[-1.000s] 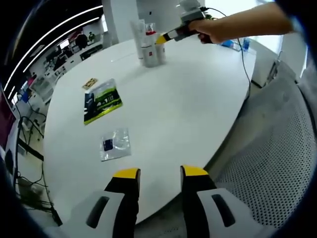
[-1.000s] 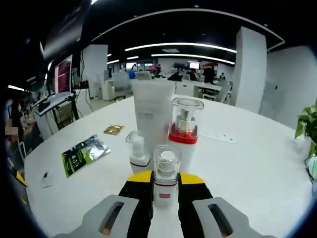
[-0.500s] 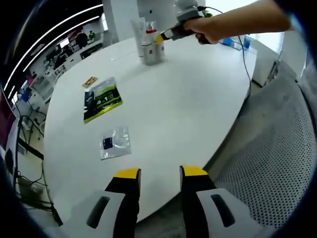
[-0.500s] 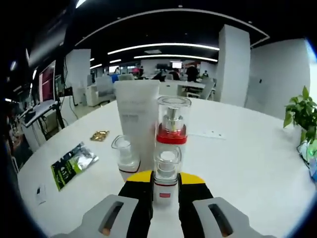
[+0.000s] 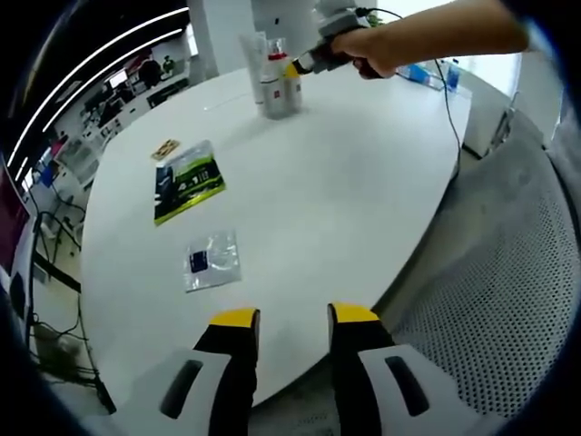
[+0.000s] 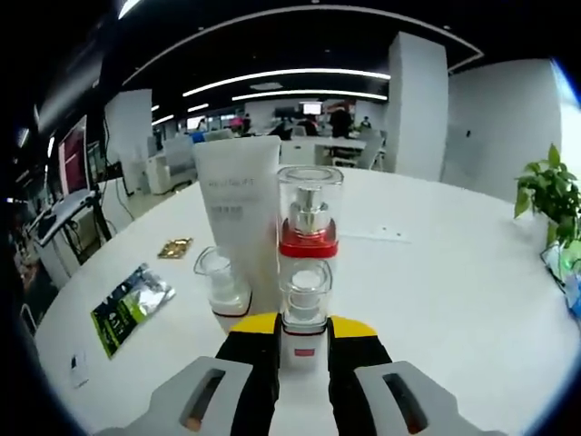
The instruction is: Arrange the skincare products in the storage area until every visible bottle or jar stands upright without overlapping.
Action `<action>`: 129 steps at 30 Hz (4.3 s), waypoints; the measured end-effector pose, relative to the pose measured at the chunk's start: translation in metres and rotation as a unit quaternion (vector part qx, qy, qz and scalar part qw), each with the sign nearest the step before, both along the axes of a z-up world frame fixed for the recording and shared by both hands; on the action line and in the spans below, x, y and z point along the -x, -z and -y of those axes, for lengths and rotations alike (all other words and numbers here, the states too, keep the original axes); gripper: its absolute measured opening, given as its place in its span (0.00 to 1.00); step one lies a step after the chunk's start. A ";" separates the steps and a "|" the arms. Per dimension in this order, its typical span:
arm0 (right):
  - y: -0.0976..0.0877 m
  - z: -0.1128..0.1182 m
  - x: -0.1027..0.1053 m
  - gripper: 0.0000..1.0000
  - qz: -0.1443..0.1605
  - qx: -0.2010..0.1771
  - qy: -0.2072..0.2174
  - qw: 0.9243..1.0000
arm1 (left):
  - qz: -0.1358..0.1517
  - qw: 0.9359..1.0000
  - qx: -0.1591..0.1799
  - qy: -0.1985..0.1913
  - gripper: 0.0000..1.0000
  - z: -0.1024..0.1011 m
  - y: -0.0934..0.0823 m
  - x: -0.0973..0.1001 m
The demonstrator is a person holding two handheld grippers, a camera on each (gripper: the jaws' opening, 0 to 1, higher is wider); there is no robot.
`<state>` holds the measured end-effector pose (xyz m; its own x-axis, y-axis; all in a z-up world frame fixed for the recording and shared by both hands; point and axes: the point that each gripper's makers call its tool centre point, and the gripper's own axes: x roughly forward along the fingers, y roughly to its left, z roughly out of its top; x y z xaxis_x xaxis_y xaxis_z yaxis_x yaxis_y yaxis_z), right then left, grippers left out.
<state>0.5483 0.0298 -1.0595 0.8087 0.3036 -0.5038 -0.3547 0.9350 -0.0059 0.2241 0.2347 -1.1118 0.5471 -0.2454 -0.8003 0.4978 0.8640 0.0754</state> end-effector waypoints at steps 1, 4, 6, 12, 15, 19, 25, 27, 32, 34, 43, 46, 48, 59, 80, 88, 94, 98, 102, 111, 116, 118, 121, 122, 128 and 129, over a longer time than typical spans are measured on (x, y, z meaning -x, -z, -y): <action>0.000 -0.001 0.000 0.13 0.000 0.000 -0.001 1.000 | 0.000 1.000 0.000 0.000 0.25 0.000 0.000 0.000; -0.001 -0.002 0.000 0.15 0.001 -0.004 -0.003 1.000 | 0.000 1.000 0.000 0.000 0.25 0.000 0.000 0.000; -0.001 -0.002 0.000 0.16 0.001 -0.003 -0.003 1.000 | 0.000 1.000 -0.002 0.001 0.25 0.000 0.000 0.000; -0.004 -0.005 0.000 0.17 0.000 -0.009 -0.005 1.000 | 0.000 1.000 -0.004 0.001 0.24 -0.001 0.000 0.000; -0.004 -0.005 0.000 0.16 -0.001 -0.012 -0.005 1.000 | 0.001 1.000 -0.005 0.002 0.24 0.000 0.000 0.000; -0.006 -0.006 -0.002 0.12 0.002 -0.007 -0.005 1.000 | 0.000 1.000 -0.006 0.003 0.24 -0.001 0.000 0.000; -0.006 -0.007 -0.002 0.12 0.001 -0.009 0.003 1.000 | 0.002 1.000 -0.007 0.003 0.23 -0.001 -0.001 0.000; -0.005 -0.007 -0.001 0.13 -0.002 -0.012 0.004 1.000 | 0.002 1.000 -0.007 0.003 0.23 -0.001 0.000 0.000; -0.009 -0.004 0.001 0.22 -0.003 -0.020 0.007 1.000 | 0.002 1.000 -0.007 0.003 0.23 -0.001 -0.001 0.000; -0.013 -0.001 0.005 0.26 -0.002 -0.024 0.009 1.000 | 0.003 1.000 -0.008 0.003 0.23 -0.001 -0.001 0.000; 0.006 0.000 0.064 0.34 -0.064 -0.070 -0.003 0.996 | 0.003 1.000 -0.012 0.002 0.24 -0.003 0.000 -0.001; 0.011 -0.005 0.089 0.34 -0.077 -0.066 -0.023 0.995 | 0.000 1.000 -0.013 0.007 0.24 -0.001 0.001 0.000; 0.011 -0.010 0.103 0.35 -0.088 -0.081 -0.031 0.992 | -0.005 1.000 -0.012 0.009 0.24 0.000 0.002 0.001; -0.003 -0.024 0.182 0.39 -0.114 -0.041 -0.127 0.984 | -0.006 1.000 -0.001 0.024 0.25 0.007 0.001 0.004; -0.004 -0.050 0.298 0.34 -0.087 0.007 -0.294 0.952 | 0.024 0.999 -0.012 0.020 0.26 0.007 -0.010 -0.001; 0.006 -0.058 0.304 0.34 -0.062 0.047 -0.324 0.943 | 0.023 0.999 -0.027 0.009 0.26 0.000 -0.010 -0.002; 0.016 -0.052 0.301 0.32 -0.084 0.063 -0.318 0.942 | 0.019 0.999 -0.031 0.013 0.25 0.002 -0.008 -0.001; 0.017 -0.048 0.296 0.33 -0.095 0.051 -0.299 0.948 | 0.012 1.000 -0.010 0.019 0.28 0.006 -0.006 0.001; 0.015 -0.049 0.294 0.33 -0.099 0.048 -0.292 0.950 | 0.012 1.000 -0.004 0.022 0.32 0.009 -0.007 0.000; -0.008 -0.095 0.251 0.19 -0.137 -0.049 -0.245 0.958 | 0.012 1.000 0.006 0.020 0.30 0.010 -0.007 0.000; -0.020 -0.161 0.219 0.24 -0.161 -0.088 -0.280 0.942 | 0.021 1.000 0.008 0.020 0.28 0.010 -0.010 -0.003; -0.024 -0.182 0.206 0.13 -0.159 -0.080 -0.307 0.935 | 0.021 1.000 0.006 0.019 0.27 0.009 -0.010 -0.003; -0.020 -0.206 0.189 0.25 -0.177 -0.075 -0.310 0.931 | 0.023 1.000 0.007 0.018 0.25 0.008 -0.011 -0.003; -0.018 -0.212 0.183 0.30 -0.179 -0.073 -0.311 0.930 | 0.024 1.000 0.007 0.018 0.24 0.008 -0.011 -0.004; 0.025 -0.227 0.141 0.70 -0.241 -0.027 -0.249 0.938 | 0.035 0.999 0.010 0.011 0.23 0.006 -0.014 -0.006; 0.035 -0.228 0.137 0.77 -0.264 -0.014 -0.230 0.937 | 0.035 0.999 0.010 0.011 0.23 0.006 -0.014 -0.006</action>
